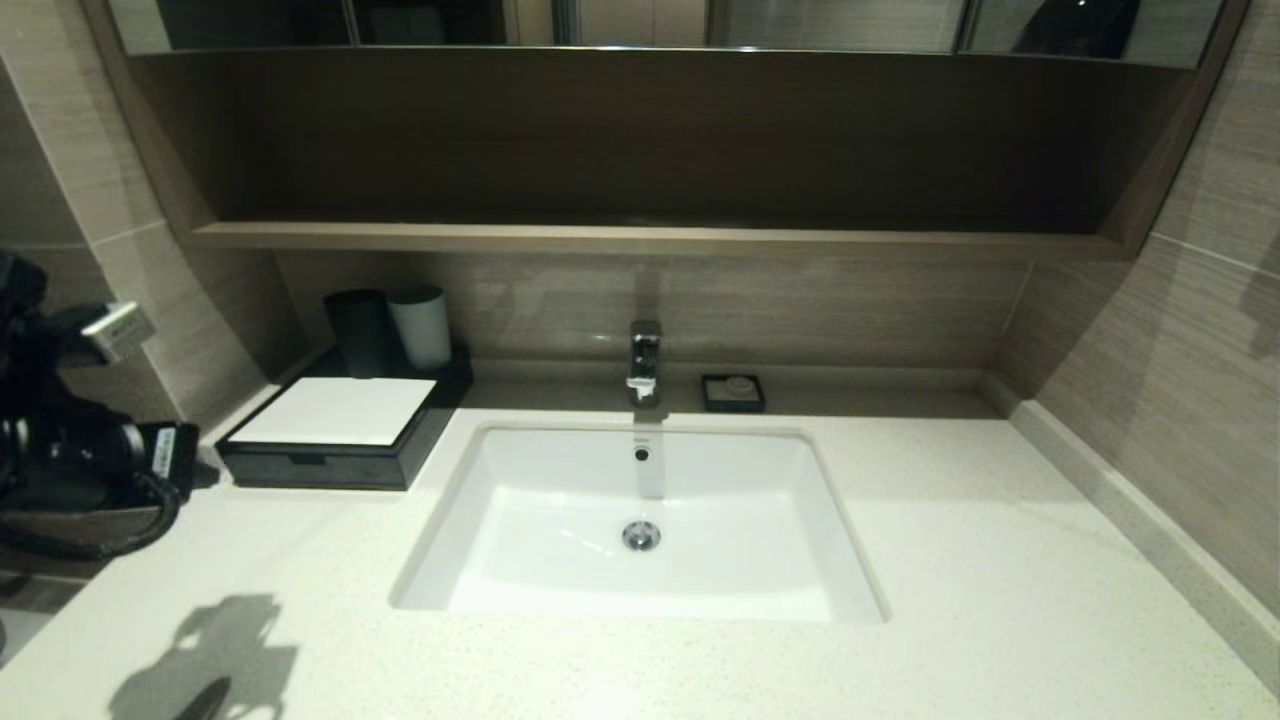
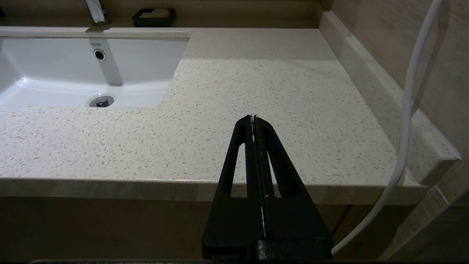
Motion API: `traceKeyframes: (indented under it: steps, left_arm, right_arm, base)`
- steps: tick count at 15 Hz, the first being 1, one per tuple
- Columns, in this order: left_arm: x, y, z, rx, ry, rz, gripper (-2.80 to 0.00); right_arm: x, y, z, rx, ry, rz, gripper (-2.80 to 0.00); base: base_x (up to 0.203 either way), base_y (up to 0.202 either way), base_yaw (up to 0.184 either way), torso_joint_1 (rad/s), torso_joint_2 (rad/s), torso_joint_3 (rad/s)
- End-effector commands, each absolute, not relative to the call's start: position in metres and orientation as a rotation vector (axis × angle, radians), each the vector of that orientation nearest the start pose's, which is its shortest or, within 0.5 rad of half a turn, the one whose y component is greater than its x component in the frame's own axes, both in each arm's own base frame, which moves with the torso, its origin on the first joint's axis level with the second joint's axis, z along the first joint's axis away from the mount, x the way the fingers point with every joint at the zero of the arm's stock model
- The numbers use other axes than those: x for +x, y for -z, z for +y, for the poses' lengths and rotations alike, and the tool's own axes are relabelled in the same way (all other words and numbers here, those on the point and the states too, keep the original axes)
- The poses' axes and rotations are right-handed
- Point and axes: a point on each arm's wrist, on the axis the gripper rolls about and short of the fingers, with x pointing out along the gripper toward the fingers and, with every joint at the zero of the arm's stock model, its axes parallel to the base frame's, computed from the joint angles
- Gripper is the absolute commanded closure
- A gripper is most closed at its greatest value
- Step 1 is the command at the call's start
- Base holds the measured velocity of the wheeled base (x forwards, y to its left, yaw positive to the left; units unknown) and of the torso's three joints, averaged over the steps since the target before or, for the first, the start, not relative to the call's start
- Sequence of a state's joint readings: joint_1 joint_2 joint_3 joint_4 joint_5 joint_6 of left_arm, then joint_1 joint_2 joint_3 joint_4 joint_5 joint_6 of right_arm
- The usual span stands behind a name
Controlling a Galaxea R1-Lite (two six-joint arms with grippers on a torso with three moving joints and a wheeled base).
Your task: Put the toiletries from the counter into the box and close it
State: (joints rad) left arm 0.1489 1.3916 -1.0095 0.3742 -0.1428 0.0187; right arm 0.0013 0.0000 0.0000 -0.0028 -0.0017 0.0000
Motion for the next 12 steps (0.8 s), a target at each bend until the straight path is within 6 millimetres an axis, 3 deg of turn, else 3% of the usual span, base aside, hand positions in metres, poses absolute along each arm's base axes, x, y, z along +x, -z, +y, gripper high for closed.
traceKeyframes:
  steps: [1, 7, 12]
  left_arm:
    - [0.161, -0.243, 0.021, -0.076, 0.002, 0.635, 0.00]
    - [0.080, -0.226, 0.008, -0.060, -0.028, 0.468, 0.00]
    - [0.028, -0.206, 0.001, -0.034, -0.030, 0.309, 0.00]
  right_arm:
    - [-0.023, -0.075, 0.000, 0.000, 0.000, -0.002, 0.00]
    - [-0.023, -0.075, 0.000, 0.000, 0.000, -0.002, 0.00]
    - [-0.023, -0.075, 0.000, 0.000, 0.000, -0.002, 0.00]
  base:
    - [0.000, 0.000, 0.000, 0.000, 0.00, 0.000]
    - [0.000, 0.000, 0.000, 0.000, 0.00, 0.000]
    - [0.000, 0.000, 0.000, 0.000, 0.00, 0.000]
